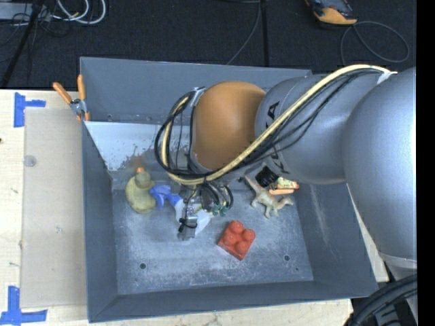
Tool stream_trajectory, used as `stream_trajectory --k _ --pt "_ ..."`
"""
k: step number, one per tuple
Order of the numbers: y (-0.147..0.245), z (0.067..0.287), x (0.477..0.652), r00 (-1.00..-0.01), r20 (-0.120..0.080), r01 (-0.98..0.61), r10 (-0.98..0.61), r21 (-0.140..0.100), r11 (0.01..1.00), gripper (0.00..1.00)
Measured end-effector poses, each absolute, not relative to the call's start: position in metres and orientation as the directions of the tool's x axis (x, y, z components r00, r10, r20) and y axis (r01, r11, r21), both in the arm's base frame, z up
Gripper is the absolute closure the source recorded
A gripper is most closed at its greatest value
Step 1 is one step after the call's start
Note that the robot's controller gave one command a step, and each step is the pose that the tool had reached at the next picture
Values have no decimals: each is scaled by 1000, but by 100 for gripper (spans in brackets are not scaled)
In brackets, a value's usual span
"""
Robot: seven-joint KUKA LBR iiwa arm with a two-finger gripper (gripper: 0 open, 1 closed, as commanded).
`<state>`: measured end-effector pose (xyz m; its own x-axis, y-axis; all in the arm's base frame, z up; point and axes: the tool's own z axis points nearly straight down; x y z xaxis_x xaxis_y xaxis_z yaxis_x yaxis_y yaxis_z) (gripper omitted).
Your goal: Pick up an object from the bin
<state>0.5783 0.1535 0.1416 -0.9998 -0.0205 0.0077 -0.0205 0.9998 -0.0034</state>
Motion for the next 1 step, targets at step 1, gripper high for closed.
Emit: stream_trajectory --k 1 --pt "132 110 592 -997 2 72 72 2 997 0"
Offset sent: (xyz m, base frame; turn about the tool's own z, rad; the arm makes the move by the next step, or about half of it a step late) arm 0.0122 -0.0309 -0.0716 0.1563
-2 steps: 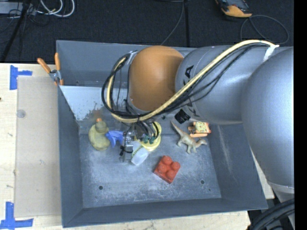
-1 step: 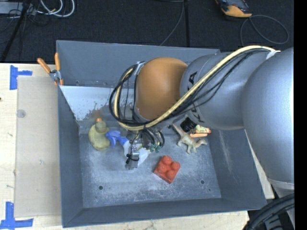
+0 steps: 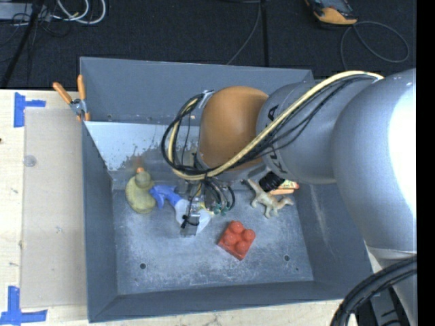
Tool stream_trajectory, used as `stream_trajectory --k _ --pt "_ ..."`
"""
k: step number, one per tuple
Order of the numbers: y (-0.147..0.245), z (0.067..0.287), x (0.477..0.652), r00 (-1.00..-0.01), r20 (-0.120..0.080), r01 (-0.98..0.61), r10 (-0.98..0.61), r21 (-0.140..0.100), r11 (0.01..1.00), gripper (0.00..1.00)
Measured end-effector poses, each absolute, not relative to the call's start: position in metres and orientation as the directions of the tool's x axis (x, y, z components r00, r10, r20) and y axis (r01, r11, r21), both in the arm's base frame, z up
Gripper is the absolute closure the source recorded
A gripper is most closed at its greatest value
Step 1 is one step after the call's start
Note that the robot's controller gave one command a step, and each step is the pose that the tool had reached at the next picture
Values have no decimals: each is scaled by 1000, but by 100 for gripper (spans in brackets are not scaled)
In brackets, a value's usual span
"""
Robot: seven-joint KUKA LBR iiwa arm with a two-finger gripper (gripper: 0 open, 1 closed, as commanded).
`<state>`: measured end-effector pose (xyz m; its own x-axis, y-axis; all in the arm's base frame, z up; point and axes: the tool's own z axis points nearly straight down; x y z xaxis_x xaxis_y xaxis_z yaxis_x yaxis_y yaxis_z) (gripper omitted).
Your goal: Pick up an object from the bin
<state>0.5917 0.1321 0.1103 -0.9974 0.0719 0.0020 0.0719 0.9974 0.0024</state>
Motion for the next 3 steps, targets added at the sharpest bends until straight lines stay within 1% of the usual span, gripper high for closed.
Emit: stream_trajectory --k 1,2,3 --pt "122 69 590 -991 11 137 137 -5 991 100" --pt "122 69 590 -991 11 137 137 -5 991 100" --pt "130 159 594 -988 11 156 156 -5 988 100"
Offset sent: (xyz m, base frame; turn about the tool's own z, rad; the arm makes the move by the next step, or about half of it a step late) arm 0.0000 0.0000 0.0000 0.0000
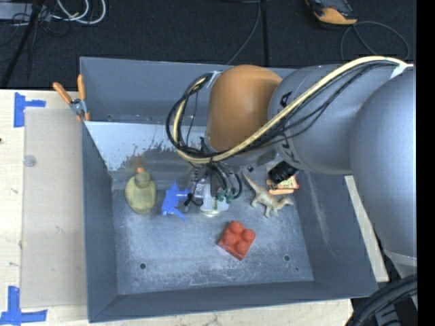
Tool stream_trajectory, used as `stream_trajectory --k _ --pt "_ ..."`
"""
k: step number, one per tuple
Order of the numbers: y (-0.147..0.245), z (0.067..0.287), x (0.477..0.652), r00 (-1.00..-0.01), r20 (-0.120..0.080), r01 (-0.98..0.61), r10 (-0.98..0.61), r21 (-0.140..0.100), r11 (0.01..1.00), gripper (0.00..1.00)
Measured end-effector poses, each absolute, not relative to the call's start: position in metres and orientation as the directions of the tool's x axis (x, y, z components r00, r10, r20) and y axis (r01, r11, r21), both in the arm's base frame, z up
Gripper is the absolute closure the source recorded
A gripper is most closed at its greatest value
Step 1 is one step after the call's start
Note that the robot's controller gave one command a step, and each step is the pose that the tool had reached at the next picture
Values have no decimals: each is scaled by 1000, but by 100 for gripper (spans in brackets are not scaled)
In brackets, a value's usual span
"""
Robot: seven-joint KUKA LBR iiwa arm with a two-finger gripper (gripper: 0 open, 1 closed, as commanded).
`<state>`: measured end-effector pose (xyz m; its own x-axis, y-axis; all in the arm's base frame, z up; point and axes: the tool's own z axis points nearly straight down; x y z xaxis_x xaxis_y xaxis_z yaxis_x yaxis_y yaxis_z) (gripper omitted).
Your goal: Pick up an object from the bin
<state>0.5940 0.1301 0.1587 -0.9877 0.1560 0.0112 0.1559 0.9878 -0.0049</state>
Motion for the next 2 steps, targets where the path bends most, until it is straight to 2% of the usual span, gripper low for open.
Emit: stream_trajectory --k 1,2 --pt "130 159 594 -988 11 157 157 -5 988 100" --pt "129 198 594 -990 20 143 143 -8 990 100"
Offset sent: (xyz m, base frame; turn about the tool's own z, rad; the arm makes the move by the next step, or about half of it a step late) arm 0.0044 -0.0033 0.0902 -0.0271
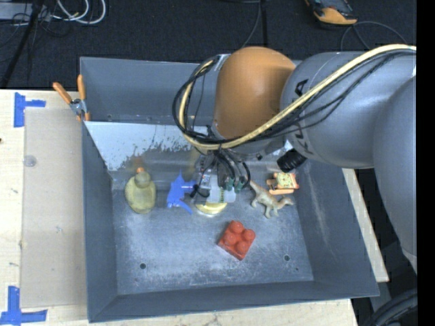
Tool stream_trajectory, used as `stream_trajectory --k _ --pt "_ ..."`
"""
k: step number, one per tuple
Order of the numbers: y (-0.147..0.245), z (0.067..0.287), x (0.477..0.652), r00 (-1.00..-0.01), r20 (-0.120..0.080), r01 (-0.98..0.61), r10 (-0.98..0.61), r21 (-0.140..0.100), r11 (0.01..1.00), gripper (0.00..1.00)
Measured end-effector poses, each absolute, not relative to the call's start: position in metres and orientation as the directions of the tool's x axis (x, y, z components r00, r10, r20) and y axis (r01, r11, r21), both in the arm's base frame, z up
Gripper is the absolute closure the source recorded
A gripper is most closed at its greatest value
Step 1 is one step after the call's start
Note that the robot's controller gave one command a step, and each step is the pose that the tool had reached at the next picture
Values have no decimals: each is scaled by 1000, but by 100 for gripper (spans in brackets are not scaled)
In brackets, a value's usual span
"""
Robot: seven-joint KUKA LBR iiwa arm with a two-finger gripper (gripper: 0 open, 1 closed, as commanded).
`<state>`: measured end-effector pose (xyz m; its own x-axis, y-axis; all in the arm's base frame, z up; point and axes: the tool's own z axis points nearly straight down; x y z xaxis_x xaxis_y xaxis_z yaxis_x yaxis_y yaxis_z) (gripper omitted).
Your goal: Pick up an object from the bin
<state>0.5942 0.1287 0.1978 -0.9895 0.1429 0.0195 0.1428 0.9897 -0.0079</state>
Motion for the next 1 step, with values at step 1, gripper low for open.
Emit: stream_trajectory --k 1 --pt "124 253 595 -990 14 142 142 -5 990 100"
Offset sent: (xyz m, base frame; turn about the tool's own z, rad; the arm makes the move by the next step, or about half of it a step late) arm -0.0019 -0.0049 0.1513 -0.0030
